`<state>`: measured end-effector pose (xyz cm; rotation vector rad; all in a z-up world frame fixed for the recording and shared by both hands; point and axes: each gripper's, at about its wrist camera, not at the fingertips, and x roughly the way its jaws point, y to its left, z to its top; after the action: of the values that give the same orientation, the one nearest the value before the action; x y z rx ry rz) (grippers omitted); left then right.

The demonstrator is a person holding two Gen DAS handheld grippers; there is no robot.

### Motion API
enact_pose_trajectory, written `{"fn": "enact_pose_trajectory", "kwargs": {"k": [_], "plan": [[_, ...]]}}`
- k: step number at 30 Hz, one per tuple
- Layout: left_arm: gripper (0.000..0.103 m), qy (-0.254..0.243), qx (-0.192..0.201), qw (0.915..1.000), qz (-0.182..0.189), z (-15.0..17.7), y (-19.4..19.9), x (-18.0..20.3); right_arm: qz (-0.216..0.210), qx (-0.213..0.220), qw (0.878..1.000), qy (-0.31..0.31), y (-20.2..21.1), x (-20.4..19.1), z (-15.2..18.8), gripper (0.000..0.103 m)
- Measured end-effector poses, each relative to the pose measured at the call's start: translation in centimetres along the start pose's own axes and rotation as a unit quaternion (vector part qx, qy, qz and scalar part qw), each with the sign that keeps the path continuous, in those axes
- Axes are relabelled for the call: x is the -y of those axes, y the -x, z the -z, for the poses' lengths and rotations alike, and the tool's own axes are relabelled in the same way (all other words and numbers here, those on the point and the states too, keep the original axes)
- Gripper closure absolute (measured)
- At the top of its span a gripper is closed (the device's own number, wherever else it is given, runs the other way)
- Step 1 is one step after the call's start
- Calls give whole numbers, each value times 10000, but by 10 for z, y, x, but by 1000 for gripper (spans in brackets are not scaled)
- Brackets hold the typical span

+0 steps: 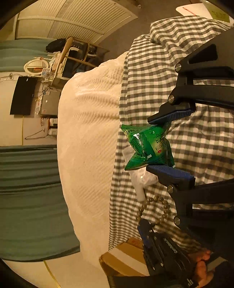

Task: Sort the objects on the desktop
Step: 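Carry the bracelet and green packet over the cardboard box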

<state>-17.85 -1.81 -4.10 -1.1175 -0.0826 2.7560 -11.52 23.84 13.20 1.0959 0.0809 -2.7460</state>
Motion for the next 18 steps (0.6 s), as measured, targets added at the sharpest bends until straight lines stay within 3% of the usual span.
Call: {"fn": "enact_pose_trajectory", "kwargs": {"k": [9,18], "plan": [[91,84,172,9997,138,-6,20,0,-116,-60,9999,26,11,-14,7,58],[91,162,152,9986,477,-4,46,-3,-54,-55,9996,-285,49,-10,19,58]]}}
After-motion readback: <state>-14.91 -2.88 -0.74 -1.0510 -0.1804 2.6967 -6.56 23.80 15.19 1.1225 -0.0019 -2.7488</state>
